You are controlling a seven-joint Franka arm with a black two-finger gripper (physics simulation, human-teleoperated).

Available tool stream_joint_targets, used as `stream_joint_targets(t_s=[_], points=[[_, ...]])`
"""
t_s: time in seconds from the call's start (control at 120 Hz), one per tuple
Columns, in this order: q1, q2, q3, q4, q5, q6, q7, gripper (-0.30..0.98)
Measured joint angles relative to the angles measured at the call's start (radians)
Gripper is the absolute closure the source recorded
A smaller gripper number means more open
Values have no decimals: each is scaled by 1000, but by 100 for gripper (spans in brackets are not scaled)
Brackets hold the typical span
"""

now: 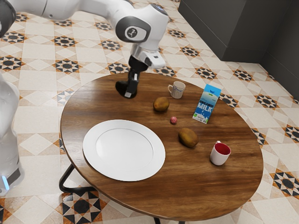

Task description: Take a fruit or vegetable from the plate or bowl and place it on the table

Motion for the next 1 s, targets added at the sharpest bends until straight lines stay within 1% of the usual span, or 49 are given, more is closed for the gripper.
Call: stream_joint_targets(t_s=[0.075,0.142,0.3,0.383,0.408,0.55,0.65,0.792,1.0], points=[[3,26,40,4,10,-1,-29,37],[4,74,60,25,15,11,-52,37],[51,207,68,76,15,76,-95,37],[80,252,68,102,12,101,-114,37],[87,258,68,106,11,107,-119,37],[114,266,69,112,6,123,-142,17],[118,266,69,113,3,127,-155,8],[107,266,69,115,3,131,-170,3],[87,260,66,131,3,128,-177,1]])
